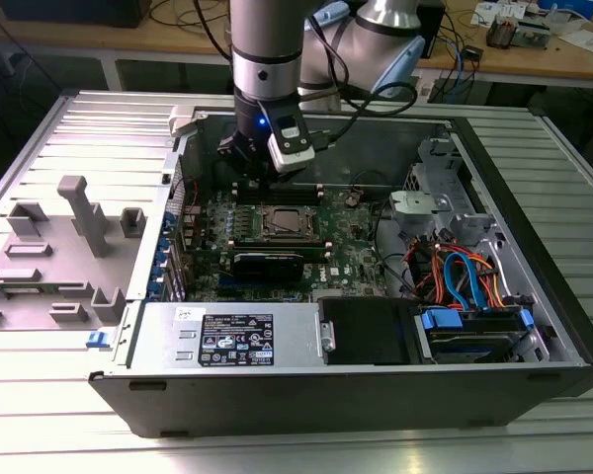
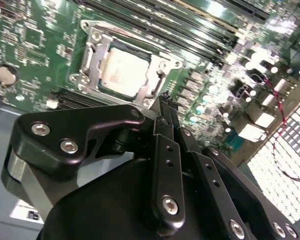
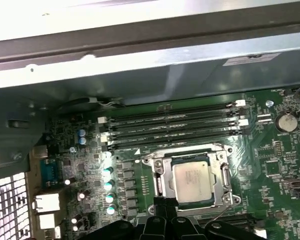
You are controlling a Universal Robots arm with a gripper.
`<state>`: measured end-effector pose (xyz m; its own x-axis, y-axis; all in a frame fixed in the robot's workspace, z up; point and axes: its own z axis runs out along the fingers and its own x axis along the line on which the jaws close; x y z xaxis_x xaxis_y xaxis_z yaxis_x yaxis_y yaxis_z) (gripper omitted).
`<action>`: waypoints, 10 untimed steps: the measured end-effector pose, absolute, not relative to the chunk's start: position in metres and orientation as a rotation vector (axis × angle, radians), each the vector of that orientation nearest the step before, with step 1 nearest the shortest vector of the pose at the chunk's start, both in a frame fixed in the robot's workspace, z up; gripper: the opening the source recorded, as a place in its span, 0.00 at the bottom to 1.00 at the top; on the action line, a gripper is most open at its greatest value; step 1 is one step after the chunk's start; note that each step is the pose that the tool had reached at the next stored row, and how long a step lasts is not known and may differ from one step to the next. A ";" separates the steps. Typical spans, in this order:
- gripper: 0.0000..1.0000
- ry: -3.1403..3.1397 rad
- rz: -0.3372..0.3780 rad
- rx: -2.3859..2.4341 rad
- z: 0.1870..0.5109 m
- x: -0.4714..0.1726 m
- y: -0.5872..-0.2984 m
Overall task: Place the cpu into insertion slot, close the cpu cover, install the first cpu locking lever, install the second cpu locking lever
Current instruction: 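Install the first cpu locking lever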
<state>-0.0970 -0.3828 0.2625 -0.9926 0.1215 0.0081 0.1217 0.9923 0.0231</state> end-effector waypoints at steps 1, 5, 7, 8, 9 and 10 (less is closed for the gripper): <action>0.11 -3.130 -0.038 -0.191 0.263 -0.100 -0.383; 0.11 -3.135 -0.044 -0.191 0.263 -0.113 -0.383; 0.11 -3.136 -0.044 -0.191 0.263 -0.114 -0.383; 0.11 -3.136 -0.045 -0.191 0.263 -0.114 -0.383; 0.11 -3.136 -0.046 -0.191 0.263 -0.115 -0.383; 0.11 -3.136 -0.047 -0.191 0.263 -0.116 -0.383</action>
